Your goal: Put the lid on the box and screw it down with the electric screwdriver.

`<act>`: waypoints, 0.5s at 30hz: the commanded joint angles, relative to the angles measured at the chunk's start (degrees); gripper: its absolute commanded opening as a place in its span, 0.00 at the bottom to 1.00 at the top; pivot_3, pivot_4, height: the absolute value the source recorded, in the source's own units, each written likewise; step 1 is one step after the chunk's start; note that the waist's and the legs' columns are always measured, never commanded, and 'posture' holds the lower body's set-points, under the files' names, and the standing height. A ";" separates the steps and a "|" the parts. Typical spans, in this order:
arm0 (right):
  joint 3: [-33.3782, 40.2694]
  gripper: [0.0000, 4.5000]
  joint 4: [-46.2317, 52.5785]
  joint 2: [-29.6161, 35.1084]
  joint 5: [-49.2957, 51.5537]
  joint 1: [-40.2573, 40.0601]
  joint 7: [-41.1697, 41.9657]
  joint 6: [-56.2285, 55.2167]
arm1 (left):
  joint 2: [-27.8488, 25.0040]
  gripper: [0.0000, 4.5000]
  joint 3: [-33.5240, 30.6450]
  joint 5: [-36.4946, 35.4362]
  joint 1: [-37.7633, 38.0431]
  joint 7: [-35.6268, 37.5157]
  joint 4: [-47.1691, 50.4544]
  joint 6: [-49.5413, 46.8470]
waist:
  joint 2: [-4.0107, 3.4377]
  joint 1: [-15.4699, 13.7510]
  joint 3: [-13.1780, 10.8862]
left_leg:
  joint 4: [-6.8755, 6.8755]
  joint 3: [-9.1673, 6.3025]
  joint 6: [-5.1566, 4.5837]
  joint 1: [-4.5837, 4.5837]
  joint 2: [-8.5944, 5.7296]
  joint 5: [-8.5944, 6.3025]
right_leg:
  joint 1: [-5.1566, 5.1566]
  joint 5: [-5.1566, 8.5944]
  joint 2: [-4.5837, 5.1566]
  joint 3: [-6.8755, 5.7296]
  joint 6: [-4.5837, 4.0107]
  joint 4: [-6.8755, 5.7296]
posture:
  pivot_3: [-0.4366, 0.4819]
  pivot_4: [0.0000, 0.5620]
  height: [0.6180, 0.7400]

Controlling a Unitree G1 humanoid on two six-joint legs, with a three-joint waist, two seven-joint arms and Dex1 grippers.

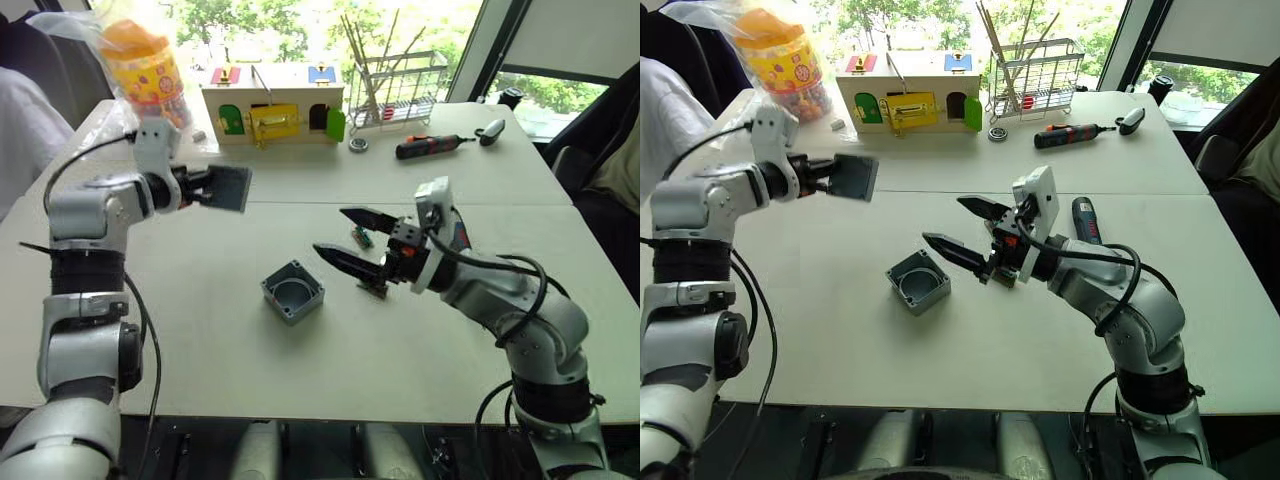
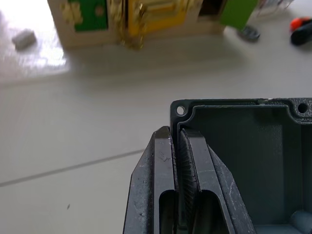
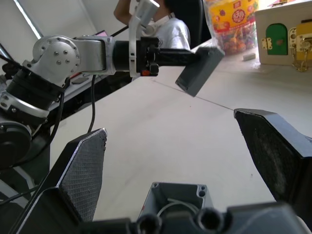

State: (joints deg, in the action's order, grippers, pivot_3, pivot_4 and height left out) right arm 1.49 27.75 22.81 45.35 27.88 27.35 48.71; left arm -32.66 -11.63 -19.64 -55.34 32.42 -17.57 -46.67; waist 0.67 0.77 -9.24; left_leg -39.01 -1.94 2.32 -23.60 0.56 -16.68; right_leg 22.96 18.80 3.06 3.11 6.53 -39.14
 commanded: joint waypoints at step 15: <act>7.82 1.00 -14.95 -10.16 7.42 15.76 -11.21 5.45 | 10.93 0.01 3.97 -5.01 0.27 2.28 12.24 6.71 | 0.00 1.36 0.00 | 0.16 0.09 0.01 -0.03 -0.01 0.01 | 0.21 0.00 0.01 0.00 0.01 -0.18 | 0.48 0.27 0.97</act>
State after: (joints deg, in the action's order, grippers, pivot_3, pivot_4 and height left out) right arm 8.53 11.85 12.46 52.16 42.52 16.09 54.62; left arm -21.74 -7.46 -23.32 -54.56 34.10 -8.21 -40.49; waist 0.67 2.13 -9.24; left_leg -38.85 -1.85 2.33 -23.63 0.55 -16.68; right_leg 23.17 18.80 3.06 3.12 6.54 -39.31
